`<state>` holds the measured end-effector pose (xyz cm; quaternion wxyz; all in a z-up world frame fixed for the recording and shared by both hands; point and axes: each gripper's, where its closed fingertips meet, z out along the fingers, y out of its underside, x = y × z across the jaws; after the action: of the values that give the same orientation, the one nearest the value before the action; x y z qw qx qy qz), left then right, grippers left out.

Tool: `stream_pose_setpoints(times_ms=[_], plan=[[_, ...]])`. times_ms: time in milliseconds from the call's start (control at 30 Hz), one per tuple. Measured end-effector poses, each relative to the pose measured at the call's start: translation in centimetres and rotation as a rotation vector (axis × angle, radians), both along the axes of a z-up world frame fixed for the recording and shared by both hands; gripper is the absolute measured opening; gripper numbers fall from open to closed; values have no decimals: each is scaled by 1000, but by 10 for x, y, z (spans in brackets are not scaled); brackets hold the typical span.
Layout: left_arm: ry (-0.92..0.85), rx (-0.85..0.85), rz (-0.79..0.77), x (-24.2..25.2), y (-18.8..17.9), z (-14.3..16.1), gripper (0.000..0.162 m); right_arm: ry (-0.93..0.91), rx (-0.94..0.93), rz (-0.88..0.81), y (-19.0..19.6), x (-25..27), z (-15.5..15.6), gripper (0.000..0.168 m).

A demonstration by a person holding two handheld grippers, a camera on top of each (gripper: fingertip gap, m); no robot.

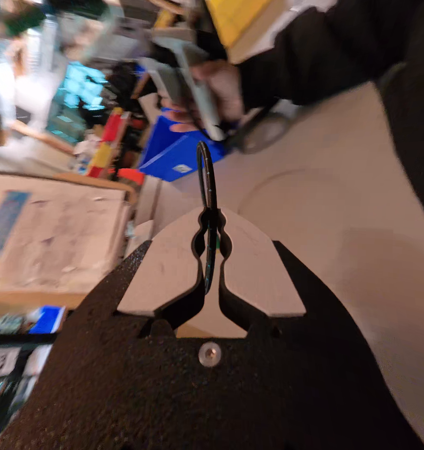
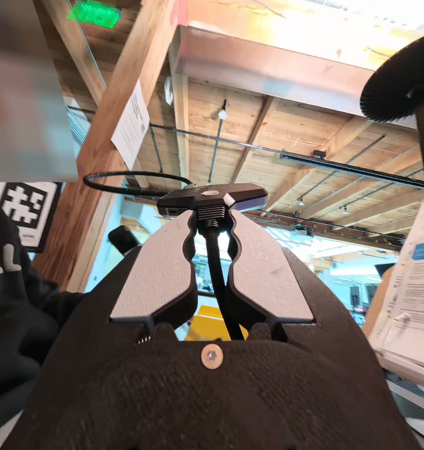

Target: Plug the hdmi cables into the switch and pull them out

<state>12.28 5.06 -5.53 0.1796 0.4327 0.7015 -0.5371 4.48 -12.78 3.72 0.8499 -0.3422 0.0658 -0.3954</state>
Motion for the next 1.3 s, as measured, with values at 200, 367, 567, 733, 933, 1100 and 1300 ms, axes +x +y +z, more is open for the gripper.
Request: stream_pose_setpoints(times_ms=[200,367,567,733,933,1100,1300], plan=[[81,401,-162,-27,5,-80,7,69,-88,-27,15,16,-11,23],[285,661,-119,-23,25,-107,13,81,-98,-31,19,20,-12,23],[304,571,181,15,1,-106,26,75,-74,-32,16,19,-9,23],[418,544,563,60,-25,-125,37,82,-89,-30,19,21,-11,23],[458,480,749,83,-35,-136,33,90,-108,-23,21,22,-13,23],[461,454,753,79,-41,-137,21,114,-136,-15,24,25,-18,23],[276,413,685,79,-43,-135,12,166,-214,23,38,29,-26,23]])
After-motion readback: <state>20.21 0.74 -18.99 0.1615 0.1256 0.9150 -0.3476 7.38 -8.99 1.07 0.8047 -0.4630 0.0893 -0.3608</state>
